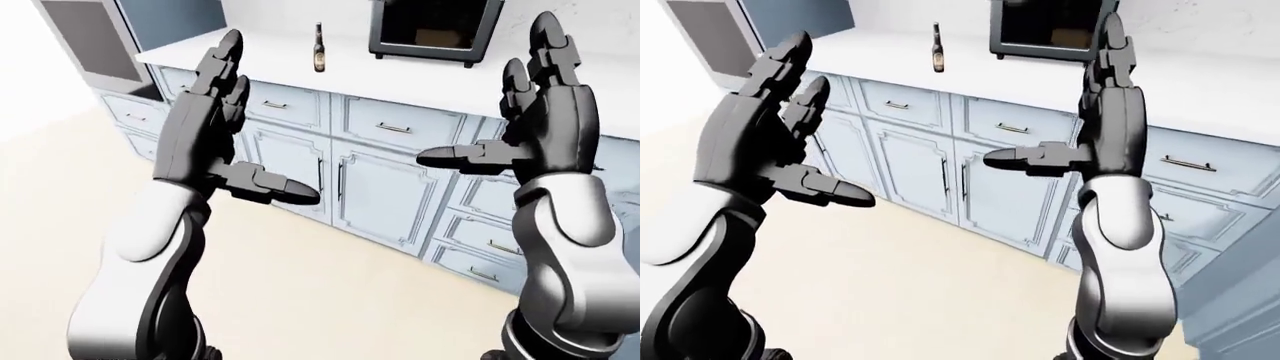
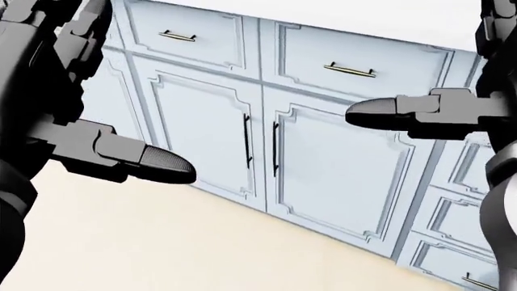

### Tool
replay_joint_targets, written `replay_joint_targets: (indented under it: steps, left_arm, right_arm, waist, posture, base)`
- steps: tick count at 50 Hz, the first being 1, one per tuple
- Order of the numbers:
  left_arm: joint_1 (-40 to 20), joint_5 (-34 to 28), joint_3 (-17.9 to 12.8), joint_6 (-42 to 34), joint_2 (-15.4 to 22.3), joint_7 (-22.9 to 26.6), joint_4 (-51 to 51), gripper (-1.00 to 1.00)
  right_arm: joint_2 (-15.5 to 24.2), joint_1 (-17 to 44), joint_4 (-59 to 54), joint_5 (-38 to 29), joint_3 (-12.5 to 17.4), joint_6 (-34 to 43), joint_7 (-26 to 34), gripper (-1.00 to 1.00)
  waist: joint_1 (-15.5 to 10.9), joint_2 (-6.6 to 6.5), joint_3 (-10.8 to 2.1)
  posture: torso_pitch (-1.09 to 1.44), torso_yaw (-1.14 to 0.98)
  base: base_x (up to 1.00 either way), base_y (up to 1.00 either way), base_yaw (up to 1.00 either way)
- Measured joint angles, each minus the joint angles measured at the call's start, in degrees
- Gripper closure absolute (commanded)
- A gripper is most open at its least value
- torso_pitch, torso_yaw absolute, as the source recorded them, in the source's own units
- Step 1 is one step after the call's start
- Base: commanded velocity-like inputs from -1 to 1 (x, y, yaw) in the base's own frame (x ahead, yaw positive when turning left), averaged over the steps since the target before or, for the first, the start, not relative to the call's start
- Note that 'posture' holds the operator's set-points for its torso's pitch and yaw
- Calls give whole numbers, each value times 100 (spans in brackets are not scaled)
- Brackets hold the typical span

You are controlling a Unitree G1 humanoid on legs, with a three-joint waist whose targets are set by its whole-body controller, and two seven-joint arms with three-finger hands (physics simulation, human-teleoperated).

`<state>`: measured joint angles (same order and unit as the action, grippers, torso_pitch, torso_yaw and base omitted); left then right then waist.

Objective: Move the drinks to the dining counter.

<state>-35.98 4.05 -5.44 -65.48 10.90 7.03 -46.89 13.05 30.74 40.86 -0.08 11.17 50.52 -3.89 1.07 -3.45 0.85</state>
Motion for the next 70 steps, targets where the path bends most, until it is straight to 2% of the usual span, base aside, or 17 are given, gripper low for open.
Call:
replay_joint_targets:
  steps: [3,14,18,21,28,29,31,33,38,43,45,51,55,58,64,68,70]
  left_arm:
    - [157,-38,-60,-76,12,-21,87,-100]
    - [-1,-88,-84,-17,29,-39,-1,-100]
    - [94,-55,44,-119,-45,-15,83,-100]
    - [52,-20,20,-238,-23,11,126,-100]
    - [-89,-3,-27,-52,-21,-15,-86,-100]
    - [-99,2,-42,-66,-10,-18,-75,-100]
    - [24,-6,-89,-133,13,-32,36,-100]
    - [74,-41,-125,-257,16,-66,122,-100]
    - [-41,-15,-72,-215,16,-78,-37,-100]
    - [-73,-7,-99,-154,26,-85,-36,-100]
    - [16,21,-9,-233,-25,-71,60,-100]
    - [-140,29,-67,-208,25,-75,-63,-100]
    - [-173,28,-67,-209,45,-80,-51,-100]
    - [-48,17,-141,-279,75,-83,47,-100]
    - [-145,-32,-218,-373,113,-145,-14,-100]
    - [-258,80,-160,-263,118,-102,-189,-100]
    - [-216,166,-59,-289,50,-60,-145,-100]
  right_arm:
    - [-83,-108,-72,49,-127,27,21,-100]
    - [-22,44,43,106,-84,-68,0,-100]
    - [-25,-142,-93,133,16,-10,-33,-100]
    - [-3,-84,-157,145,37,99,-78,-100]
    - [52,30,66,137,32,-75,-154,-100]
    - [50,50,33,136,11,-90,-152,-100]
    - [-49,-65,-65,157,-95,-46,-132,-100]
    - [-43,-99,-210,218,-168,87,-77,-100]
    - [2,-29,-50,193,-11,75,-116,-100]
    - [40,72,63,190,-14,-34,-144,-100]
    - [24,-38,-47,185,19,12,-160,-100]
    - [70,85,15,221,52,80,-179,-100]
    - [91,118,8,246,60,-18,-193,-100]
    - [14,7,-49,351,40,25,-182,-100]
    - [138,-29,92,634,189,194,-220,-100]
    - [209,-14,321,586,258,19,-323,-100]
    - [270,-143,325,468,228,-29,-346,-100]
  waist:
    - [-149,15,360]
    - [-330,358,52]
    - [-177,522,387]
    - [-113,619,208]
    - [-15,263,25]
    - [-98,40,43]
    - [-191,7,288]
    - [-262,-59,315]
    - [-256,192,119]
    - [-184,574,151]
    - [-156,539,330]
    - [-105,565,260]
    - [-138,226,279]
    - [-199,293,417]
    - [-168,329,53]
    - [-55,614,55]
    - [-43,472,130]
  posture:
    - [0,0]
    - [0,0]
    - [0,0]
    - [0,0]
    - [0,0]
    - [0,0]
    - [0,0]
    - [0,0]
    - [0,0]
    - [0,0]
    - [0,0]
    - [0,0]
    - [0,0]
    - [0,0]
    - [0,0]
    - [0,0]
    - [0,0]
  base:
    - [82,26,0]
    - [82,26,0]
    - [82,26,0]
    - [82,26,0]
    - [70,26,0]
    - [47,26,0]
    - [46,25,0]
    - [42,25,0]
    - [32,20,0]
    - [28,18,0]
    - [28,17,0]
    - [8,5,0]
    - [0,0,0]
    - [0,0,-18]
    - [-4,0,-100]
    - [-10,-6,-75]
    - [0,0,0]
